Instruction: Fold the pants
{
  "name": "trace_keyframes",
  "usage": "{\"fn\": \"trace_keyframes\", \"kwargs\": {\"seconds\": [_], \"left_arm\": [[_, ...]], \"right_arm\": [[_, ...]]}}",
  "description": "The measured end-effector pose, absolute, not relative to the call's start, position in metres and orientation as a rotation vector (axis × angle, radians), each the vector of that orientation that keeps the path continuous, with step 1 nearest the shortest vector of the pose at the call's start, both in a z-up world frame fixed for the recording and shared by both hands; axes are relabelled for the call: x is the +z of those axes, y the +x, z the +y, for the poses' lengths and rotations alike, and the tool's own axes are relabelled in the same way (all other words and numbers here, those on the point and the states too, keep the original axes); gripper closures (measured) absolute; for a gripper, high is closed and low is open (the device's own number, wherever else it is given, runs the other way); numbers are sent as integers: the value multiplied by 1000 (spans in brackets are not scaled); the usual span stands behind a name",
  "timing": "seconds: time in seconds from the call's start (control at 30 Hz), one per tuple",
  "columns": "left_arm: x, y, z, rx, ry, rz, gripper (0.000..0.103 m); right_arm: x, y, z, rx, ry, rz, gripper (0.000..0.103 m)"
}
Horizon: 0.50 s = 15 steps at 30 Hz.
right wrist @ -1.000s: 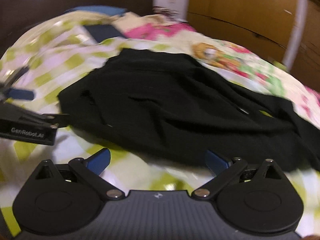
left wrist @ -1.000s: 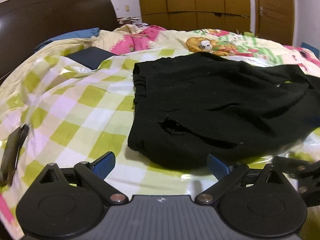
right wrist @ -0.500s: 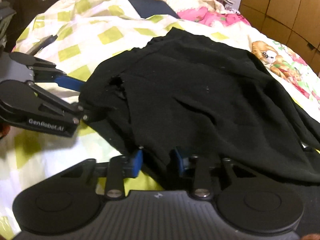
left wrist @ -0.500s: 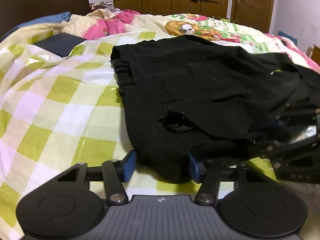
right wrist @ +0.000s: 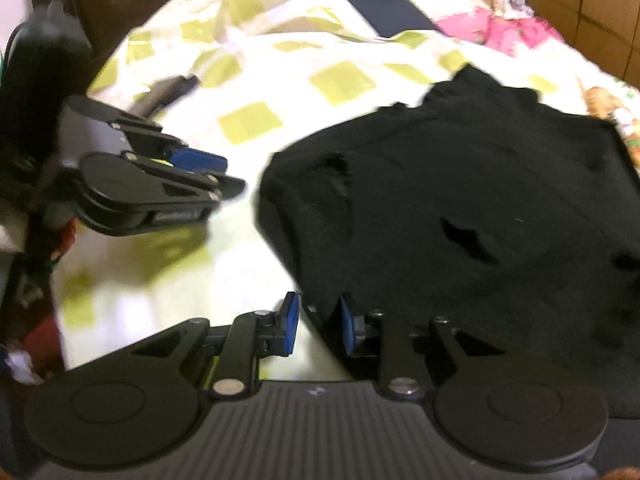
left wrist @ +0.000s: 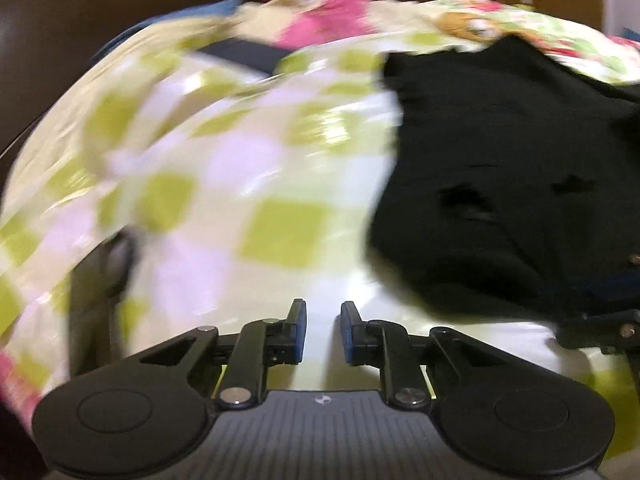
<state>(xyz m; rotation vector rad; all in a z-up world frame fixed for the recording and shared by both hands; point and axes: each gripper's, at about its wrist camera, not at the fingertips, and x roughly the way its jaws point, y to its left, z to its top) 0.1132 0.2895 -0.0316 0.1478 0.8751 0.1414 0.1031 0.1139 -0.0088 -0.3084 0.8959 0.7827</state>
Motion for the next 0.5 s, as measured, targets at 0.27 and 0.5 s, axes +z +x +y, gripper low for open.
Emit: {"fn": "trace_keyframes", "kwargs": {"seconds": [0.27, 0.5], "left_arm": [[10, 85, 273, 129, 163, 786, 69], [10, 97, 162, -163, 177, 761, 63]], "right_arm": [[5, 102, 95, 774, -147, 869, 57], [17, 97, -54, 449, 6, 821, 50]]}}
